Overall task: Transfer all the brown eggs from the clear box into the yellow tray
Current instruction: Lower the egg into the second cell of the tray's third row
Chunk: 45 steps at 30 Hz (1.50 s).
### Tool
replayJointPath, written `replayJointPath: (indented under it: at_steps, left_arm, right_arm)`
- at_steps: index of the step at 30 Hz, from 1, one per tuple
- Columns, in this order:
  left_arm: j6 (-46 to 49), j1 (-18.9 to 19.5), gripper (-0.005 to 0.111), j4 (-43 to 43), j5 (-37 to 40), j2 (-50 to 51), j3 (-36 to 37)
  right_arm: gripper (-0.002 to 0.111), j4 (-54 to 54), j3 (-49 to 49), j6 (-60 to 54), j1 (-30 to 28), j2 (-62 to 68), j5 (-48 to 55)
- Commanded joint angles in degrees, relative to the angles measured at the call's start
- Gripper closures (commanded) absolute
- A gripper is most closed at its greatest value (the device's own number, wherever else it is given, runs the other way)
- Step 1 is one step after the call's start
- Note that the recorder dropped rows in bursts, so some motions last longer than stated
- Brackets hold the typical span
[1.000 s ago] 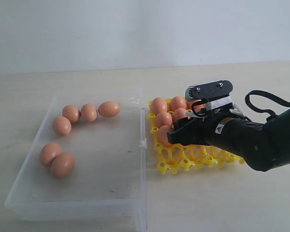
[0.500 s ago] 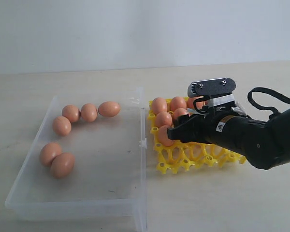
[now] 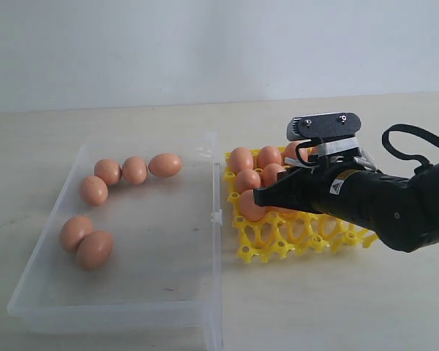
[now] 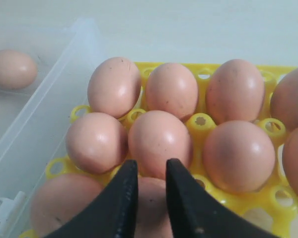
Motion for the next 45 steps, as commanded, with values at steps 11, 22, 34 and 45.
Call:
replayJointPath:
  at_steps: [11,22,34,45]
  left_arm:
    - [-0.2,-0.3,0.107,-0.3,-0.4,-0.3,-0.2]
    - [-0.2,-0.3,0.107,-0.3,-0.4,-0.3,-0.2]
    - [-0.2,-0.3,0.107,-0.3,-0.4,-0.3,-0.2]
    - [-0.2,-0.3,0.107,-0.3,-0.4,-0.3,-0.2]
  right_arm:
    - [0.051,-0.5,-0.3,-0.7,-0.2,0.3,-1.0]
    - [0.049,-0.3,-0.3,-1.1,-0.3,1.3,-2.8]
    - [0.049,-0.3,-0.7,-1.1,-0.3,3.8,-2.1]
    - [0.077,-0.3,-3.4,-1.7,-0.3,5.1,0.5]
